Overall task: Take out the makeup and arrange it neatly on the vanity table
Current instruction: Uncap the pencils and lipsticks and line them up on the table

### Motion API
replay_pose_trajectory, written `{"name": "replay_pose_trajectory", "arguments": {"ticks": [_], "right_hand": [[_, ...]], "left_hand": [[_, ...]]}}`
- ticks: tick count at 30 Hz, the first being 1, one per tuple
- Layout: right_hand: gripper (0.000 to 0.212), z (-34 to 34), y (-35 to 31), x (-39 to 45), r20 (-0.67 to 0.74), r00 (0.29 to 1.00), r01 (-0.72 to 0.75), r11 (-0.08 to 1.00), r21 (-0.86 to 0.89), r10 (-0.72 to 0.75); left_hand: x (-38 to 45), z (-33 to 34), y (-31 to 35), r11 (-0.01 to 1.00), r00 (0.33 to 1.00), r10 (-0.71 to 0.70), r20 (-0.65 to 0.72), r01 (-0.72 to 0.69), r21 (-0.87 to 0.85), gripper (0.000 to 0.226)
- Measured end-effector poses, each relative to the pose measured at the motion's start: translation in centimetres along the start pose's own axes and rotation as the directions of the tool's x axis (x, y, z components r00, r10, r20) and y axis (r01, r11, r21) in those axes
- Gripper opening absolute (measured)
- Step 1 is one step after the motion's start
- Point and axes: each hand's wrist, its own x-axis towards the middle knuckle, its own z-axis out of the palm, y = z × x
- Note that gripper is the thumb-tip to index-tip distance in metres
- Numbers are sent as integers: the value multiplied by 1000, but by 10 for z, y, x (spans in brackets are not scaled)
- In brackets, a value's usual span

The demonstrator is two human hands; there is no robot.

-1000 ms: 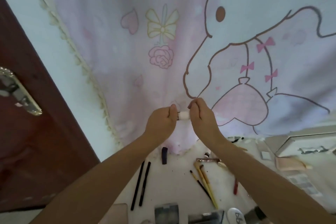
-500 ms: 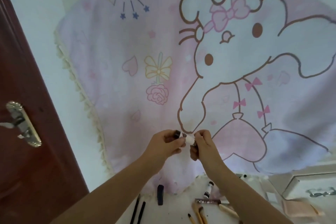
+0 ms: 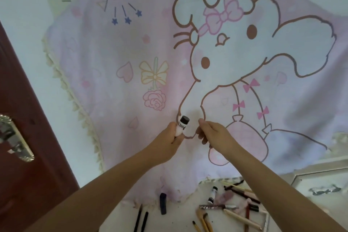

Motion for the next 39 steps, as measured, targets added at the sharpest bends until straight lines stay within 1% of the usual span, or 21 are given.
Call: {"name": "replay_pose_trajectory", "arguments": {"ticks": [2, 4, 6, 7, 9, 10, 13, 15, 18, 21, 24, 26, 27, 28, 29, 30, 31, 32, 34, 36, 39], "right_hand": [[52, 0, -8, 2, 29, 1000, 3, 998, -62, -1], [59, 3, -15, 4, 32, 999, 33, 989, -144, -29], [57, 5, -20, 6, 9, 999, 43, 983, -180, -42], [56, 6, -22, 6, -8, 1000, 28, 989, -145, -30], [53, 8, -26, 2, -33, 999, 8, 1000, -8, -9], [55, 9, -27, -1, -60, 998, 32, 999, 38, -30], [70, 14, -30, -14, -165, 973, 168, 985, 39, -159], [71, 16, -28, -21, -226, 956, 203, 978, 42, -189], [64, 21, -18, -25, -282, 937, 225, 974, 35, -206], [55, 29, -8, -29, -300, 919, 271, 963, 15, -254], [43, 34, -4, -35, -293, 918, 279, 960, 2, -266], [46, 37, -1, -32, -282, 933, 236, 972, 6, -225], [49, 36, 0, -28, -263, 950, 182, 983, 34, -167], [51, 35, -2, -23, -210, 975, 87, 993, 86, -67], [48, 33, -5, -18, -121, 991, -48, 988, 145, 66], [45, 30, -8, -13, -12, 981, -188, 963, 194, 194], [43, 29, -10, -9, 89, 954, -300, 926, 227, 287], [43, 29, -12, -7, 150, 931, -361, 901, 239, 333], [45, 33, -16, -5, 171, 921, -384, 887, 255, 349], [46, 41, -19, -4, 145, 930, -366, 879, 305, 337], [44, 53, -24, -2, 36, 945, -319, 888, 330, 326]], "left_hand": [[-2, -4, 5, 982, 996, 71, 57, -80, 168, 6], [-2, -9, 9, 967, 988, 114, 106, -134, 216, 7], [-3, -14, 12, 944, 982, 173, 79, -188, 272, 20], [-4, -17, 13, 933, 978, 205, 45, -210, 293, 24], [-7, -22, 15, 922, 959, 282, -21, -264, 284, 25], [-10, -24, 16, 920, 948, 313, -52, -290, 262, 24], [-14, -23, 19, 944, 943, 316, -100, -302, 133, 26], [-16, -23, 22, 959, 957, 282, -72, -278, 59, 36], [-17, -20, 25, 976, 977, 209, -32, -210, -47, 39], [-18, -15, 23, 976, 998, 47, 34, -39, -213, 38], [-23, -13, 20, 945, 988, -74, 138, 114, -307, 37], [-24, -10, 20, 931, 983, -123, 134, 161, -328, 37], [-24, -8, 18, 947, 988, -123, 93, 145, -287, 36], [-23, -7, 16, 974, 994, -97, 44, 104, -200, 35], [-23, -6, 14, 995, 999, -53, 13, 54, -86, 33], [-22, -6, 11, 1000, 1000, -6, -1, 6, 22, 30], [-21, -6, 6, 994, 999, 35, -8, -34, 107, 27], [-21, -5, 3, 984, 998, 66, -14, -62, 167, 26], [-20, -3, -2, 967, 993, 93, -79, -71, 244, 25], [-18, 0, -4, 961, 974, 88, -210, -27, 276, 27], [-15, 3, -3, 966, 934, 22, -358, 72, 248, 33]]}}
